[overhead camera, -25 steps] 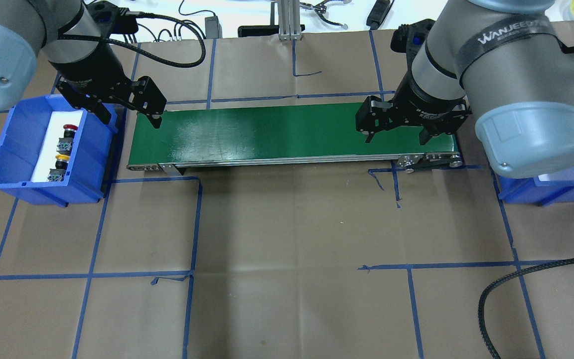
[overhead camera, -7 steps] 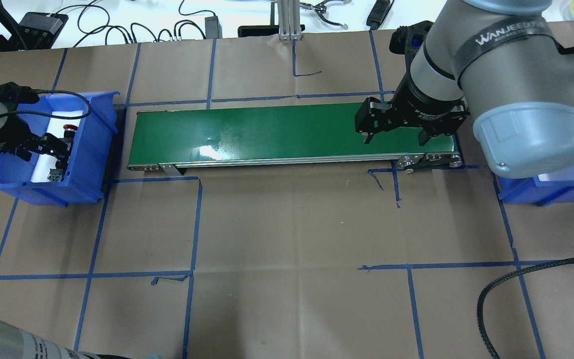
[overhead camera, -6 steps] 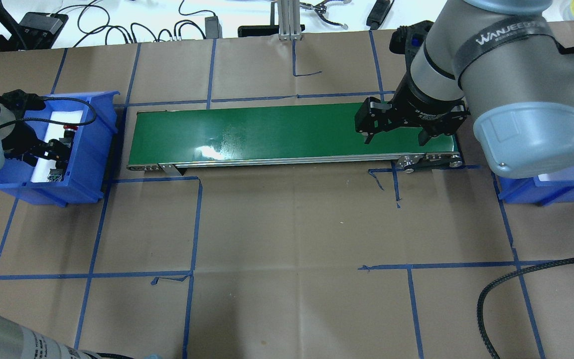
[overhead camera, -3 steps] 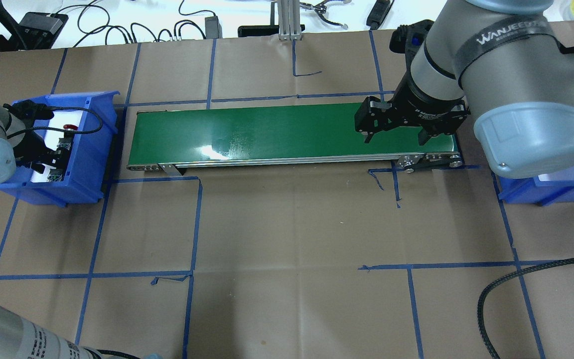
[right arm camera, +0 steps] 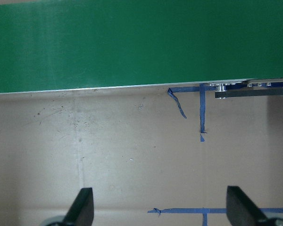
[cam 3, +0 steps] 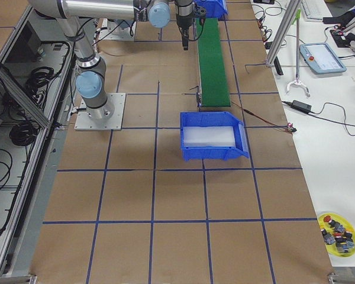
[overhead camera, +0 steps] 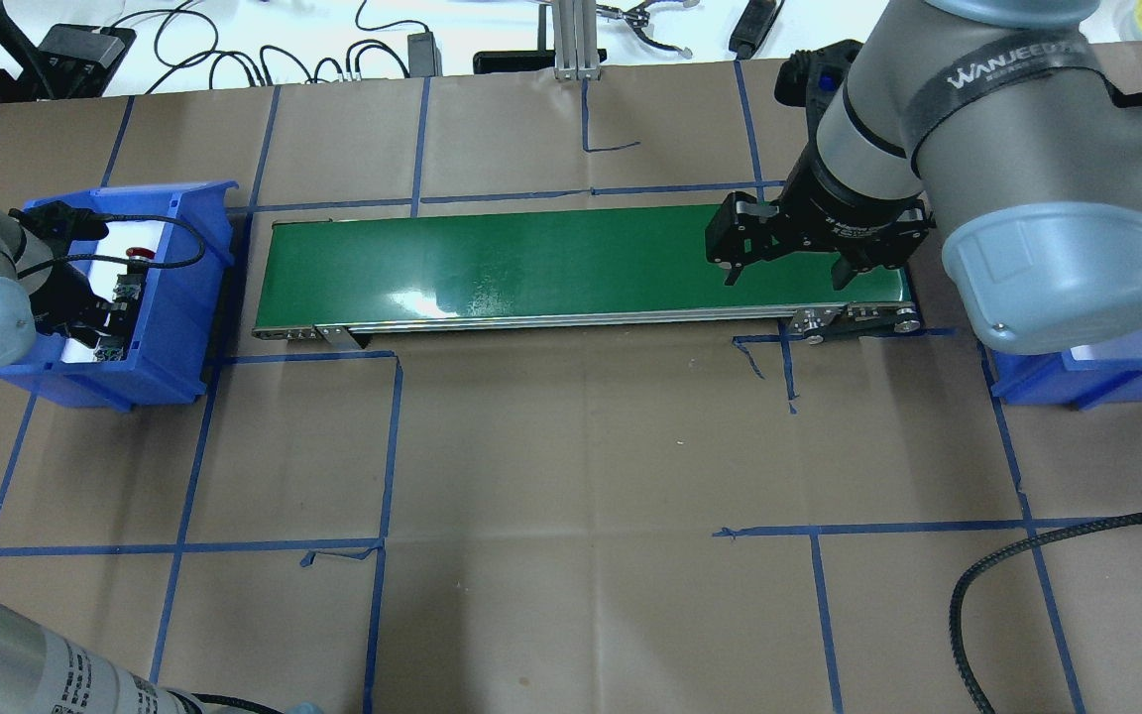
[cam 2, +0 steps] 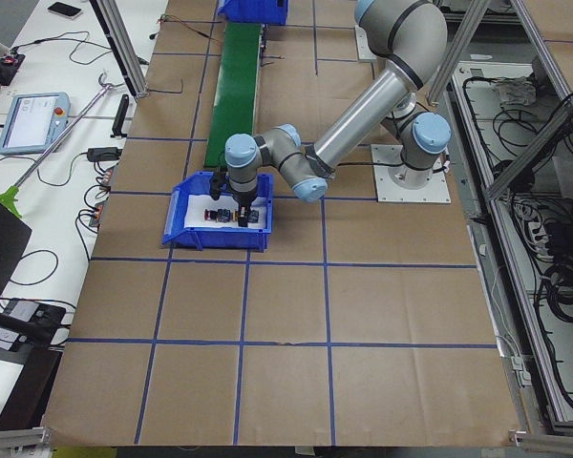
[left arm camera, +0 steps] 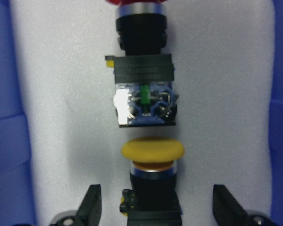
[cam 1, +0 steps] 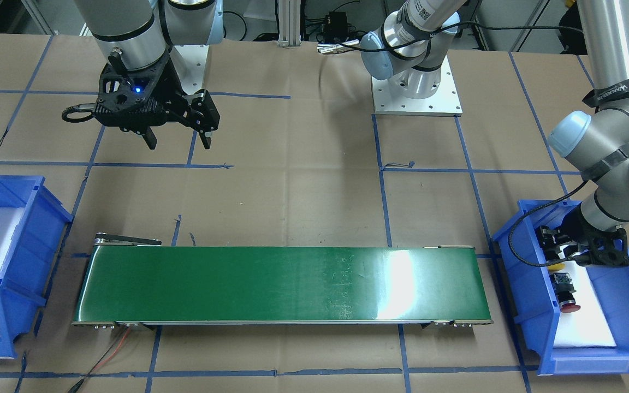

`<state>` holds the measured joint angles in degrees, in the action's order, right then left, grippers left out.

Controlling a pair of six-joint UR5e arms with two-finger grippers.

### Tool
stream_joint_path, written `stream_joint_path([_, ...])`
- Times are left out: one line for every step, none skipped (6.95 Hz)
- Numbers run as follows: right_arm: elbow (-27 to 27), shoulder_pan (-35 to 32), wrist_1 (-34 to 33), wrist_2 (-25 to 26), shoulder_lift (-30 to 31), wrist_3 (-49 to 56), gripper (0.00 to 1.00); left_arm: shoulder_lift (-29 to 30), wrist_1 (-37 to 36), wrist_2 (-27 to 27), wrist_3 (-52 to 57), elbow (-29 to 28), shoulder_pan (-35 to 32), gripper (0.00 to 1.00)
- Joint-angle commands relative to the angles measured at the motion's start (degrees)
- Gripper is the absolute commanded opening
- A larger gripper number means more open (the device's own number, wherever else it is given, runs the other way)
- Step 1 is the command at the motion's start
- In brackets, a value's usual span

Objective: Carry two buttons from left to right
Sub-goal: 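Lift the yellow button and carry it to the conveyor start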

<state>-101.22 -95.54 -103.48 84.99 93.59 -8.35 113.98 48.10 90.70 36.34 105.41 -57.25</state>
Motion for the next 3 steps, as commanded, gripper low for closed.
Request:
stream_joint_path([0.1, 0.0, -0.1, 0.0, -0.2, 0.0, 1.0, -0.2, 0.0, 0.1, 0.0, -0.1, 0.4, 0.23])
stream_joint_path([0.1, 0.0, -0.1, 0.0, -0.3, 0.0, 1.0, -0.7, 0.2, 0.2, 0.0, -0.9, 0.6, 0.12])
stream_joint_path([0.0, 0.0, -0.1, 0.1, -0.2, 0.0, 1.0, -1.5, 0.8, 0.2, 0.0, -1.4, 0.6, 0.08])
